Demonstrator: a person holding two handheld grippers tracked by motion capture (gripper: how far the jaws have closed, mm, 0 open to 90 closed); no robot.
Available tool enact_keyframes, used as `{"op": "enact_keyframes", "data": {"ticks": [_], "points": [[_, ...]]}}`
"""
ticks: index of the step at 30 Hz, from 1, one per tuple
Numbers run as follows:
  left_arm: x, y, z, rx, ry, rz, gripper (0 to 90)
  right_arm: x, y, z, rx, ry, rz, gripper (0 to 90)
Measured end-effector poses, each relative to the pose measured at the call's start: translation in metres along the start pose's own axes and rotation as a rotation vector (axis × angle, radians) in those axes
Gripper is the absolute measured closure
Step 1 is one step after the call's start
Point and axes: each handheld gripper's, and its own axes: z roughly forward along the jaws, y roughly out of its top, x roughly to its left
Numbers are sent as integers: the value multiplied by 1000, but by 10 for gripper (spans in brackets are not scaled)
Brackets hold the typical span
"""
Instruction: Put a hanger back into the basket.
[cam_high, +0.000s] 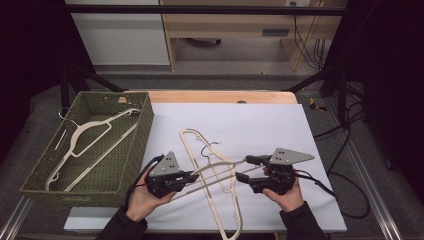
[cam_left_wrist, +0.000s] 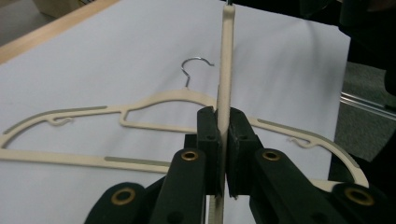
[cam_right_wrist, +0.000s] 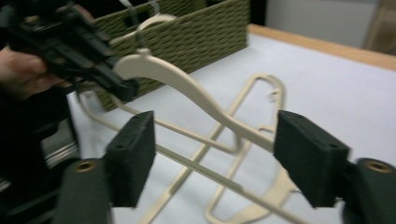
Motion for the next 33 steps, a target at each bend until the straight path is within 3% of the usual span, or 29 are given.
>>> {"op": "enact_keyframes", "data": {"ticks": [4, 8, 19, 21, 24, 33], "points": [[2, 2, -8, -30, 42, -18, 856, -10, -1, -15, -31, -114, 38, 84], [3, 5, -17, -59, 67, -31, 857, -18, -4, -26, -45, -174, 64, 20], [11, 29, -62, -155, 114, -40, 855, -26, -9, -39, -48, -231, 63, 5], [17, 36, -71, -161, 127, -55, 855, -27, -9, -41, -49, -225, 57, 5], [25, 44, -85, -168, 154, -40, 856, -28, -10, -42, -56, -232, 72, 5], [50, 55, -120, -169, 208, -46, 855, -30, -10, -46, -63, -248, 77, 5]]}}
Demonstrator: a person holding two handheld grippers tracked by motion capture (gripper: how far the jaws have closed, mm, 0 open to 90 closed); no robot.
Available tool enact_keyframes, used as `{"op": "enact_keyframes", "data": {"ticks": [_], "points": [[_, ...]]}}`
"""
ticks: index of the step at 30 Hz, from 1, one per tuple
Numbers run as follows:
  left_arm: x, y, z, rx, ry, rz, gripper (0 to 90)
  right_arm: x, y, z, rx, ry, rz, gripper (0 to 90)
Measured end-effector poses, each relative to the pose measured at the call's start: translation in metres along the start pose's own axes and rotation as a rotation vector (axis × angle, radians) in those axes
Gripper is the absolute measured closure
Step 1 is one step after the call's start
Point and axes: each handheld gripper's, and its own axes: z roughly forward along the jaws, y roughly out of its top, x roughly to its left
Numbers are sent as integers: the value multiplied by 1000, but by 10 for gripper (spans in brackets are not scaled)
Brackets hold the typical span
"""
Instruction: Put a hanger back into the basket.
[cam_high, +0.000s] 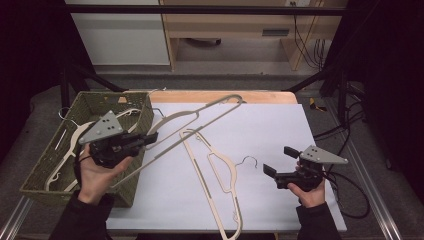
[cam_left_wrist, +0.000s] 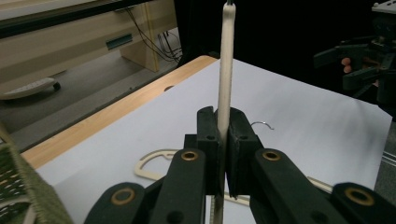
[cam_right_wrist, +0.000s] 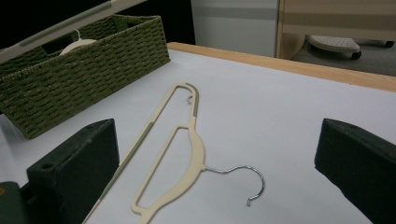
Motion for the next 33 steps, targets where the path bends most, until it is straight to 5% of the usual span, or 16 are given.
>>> {"op": "enact_keyframes", "data": {"ticks": [12, 25, 33], "points": [[62, -1, -37, 27, 100, -18, 854, 0, -1, 1, 12, 2, -6, 5], [131, -39, -59, 89, 218, -97, 853, 0, -2, 3, 19, 0, -2, 5], [154, -56, -66, 101, 254, -120, 853, 0, -2, 3, 18, -1, -2, 5]]}}
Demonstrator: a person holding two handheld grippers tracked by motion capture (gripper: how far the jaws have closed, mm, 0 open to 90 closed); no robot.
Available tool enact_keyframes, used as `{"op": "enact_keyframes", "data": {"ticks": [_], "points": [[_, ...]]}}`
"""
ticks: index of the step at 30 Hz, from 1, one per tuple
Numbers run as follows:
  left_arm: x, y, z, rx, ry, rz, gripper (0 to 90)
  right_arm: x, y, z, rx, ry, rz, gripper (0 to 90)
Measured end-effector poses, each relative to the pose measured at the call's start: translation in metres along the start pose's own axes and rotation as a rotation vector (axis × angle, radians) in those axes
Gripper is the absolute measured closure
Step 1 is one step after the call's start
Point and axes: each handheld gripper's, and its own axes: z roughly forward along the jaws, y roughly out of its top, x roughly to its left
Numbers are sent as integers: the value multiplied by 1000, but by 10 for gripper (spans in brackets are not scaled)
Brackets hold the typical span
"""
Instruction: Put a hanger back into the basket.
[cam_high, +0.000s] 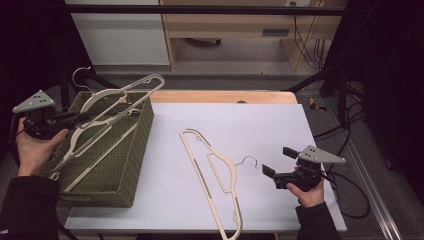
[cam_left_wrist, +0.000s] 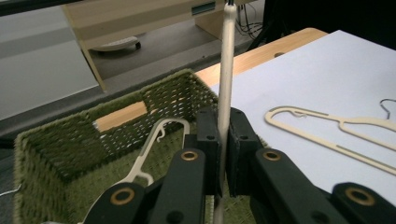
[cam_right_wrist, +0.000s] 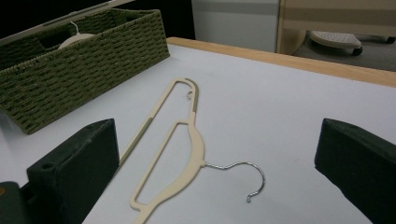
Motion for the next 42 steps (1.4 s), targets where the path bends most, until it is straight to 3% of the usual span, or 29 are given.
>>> {"op": "enact_keyframes", "data": {"ticks": [20, 27, 32, 36, 42], "points": [[32, -42, -3, 60, 65, -46, 857, 0, 0, -1, -3, 1, -3, 5], [32, -55, -2, 65, 32, -92, 861, 0, 0, 1, 3, 3, -5, 5], [37, -64, -2, 101, 21, -121, 861, 0, -1, 1, 9, 7, -11, 5], [33, -72, 4, 160, 20, -115, 865, 0, -1, 1, 9, 5, -9, 5], [28, -83, 14, 190, 4, -147, 862, 0, -1, 1, 10, 5, -7, 6]]}}
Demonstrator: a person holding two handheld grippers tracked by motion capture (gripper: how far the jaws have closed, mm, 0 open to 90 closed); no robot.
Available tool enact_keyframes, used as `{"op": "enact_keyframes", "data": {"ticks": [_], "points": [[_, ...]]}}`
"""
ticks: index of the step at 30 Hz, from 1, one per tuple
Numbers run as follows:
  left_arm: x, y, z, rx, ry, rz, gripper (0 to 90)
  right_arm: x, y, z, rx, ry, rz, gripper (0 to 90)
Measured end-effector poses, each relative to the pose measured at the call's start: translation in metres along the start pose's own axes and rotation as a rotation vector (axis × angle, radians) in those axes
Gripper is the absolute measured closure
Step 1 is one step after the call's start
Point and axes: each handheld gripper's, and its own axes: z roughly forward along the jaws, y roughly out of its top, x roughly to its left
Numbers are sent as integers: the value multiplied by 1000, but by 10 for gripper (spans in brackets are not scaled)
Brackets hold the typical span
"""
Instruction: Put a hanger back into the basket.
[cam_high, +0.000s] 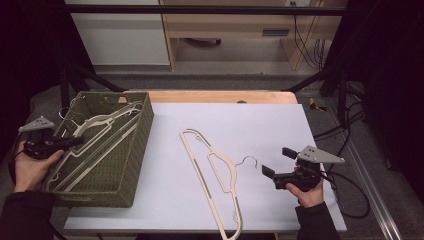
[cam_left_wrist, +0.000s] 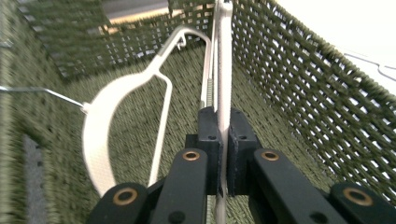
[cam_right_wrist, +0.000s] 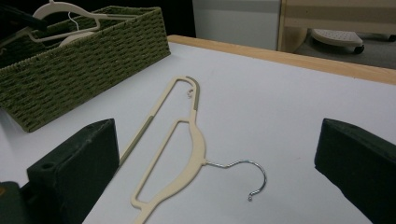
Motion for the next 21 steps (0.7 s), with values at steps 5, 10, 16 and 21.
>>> {"op": "enact_keyframes", "data": {"ticks": [5, 10, 16, 21], "points": [[-3, -2, 13, 42, 5, -25, 853, 0, 0, -1, -3, 3, 3, 6], [1, -7, 17, 85, 86, -57, 834, 0, 1, -2, -9, -1, 7, 8], [12, -16, 17, 94, 177, -118, 814, 1, 0, 0, -1, 1, 5, 9], [15, -17, 20, 154, 260, -126, 754, 1, 0, 1, 0, 0, 5, 9]]}}
